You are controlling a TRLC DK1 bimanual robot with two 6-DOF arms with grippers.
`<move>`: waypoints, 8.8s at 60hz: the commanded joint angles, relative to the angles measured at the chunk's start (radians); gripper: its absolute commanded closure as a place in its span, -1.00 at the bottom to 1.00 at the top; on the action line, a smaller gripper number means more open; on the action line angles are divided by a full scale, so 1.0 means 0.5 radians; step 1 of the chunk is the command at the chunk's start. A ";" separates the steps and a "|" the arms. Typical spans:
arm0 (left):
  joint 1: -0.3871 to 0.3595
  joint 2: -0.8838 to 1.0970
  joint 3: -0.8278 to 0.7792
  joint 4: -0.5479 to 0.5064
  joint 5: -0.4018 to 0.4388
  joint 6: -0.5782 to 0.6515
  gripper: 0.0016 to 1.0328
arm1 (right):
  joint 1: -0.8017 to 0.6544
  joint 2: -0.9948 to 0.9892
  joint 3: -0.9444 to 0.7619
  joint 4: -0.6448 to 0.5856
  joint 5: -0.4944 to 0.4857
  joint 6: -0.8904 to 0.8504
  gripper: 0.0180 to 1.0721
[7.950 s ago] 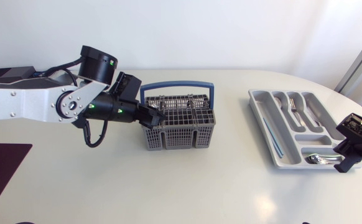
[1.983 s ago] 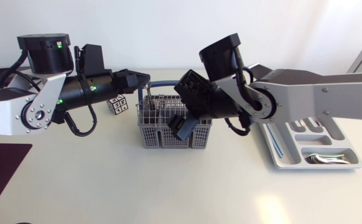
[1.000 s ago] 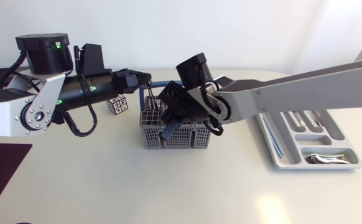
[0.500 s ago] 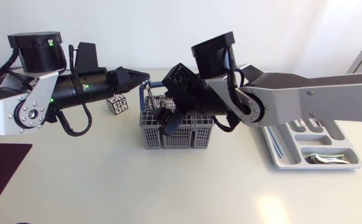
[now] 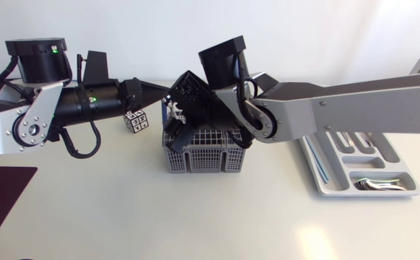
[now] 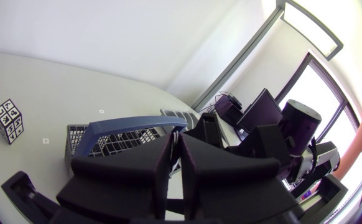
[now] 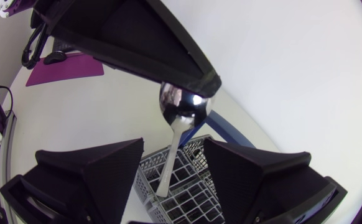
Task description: Transfer all utensils from the basket to the drawer tray.
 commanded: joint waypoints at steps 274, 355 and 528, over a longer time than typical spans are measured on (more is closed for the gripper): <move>0.009 0.101 0.325 -1.253 -0.927 1.328 -0.50 | -1.868 -0.851 -0.792 -0.850 -0.411 -1.228 -0.90; -0.050 0.552 0.294 -1.194 -0.986 1.537 -0.53 | -0.714 0.048 -0.292 -0.439 0.172 -0.179 -0.90; 0.674 -0.841 -0.231 -1.035 -0.900 1.451 -0.91 | -1.545 -1.443 -1.068 -0.249 0.111 0.033 -0.91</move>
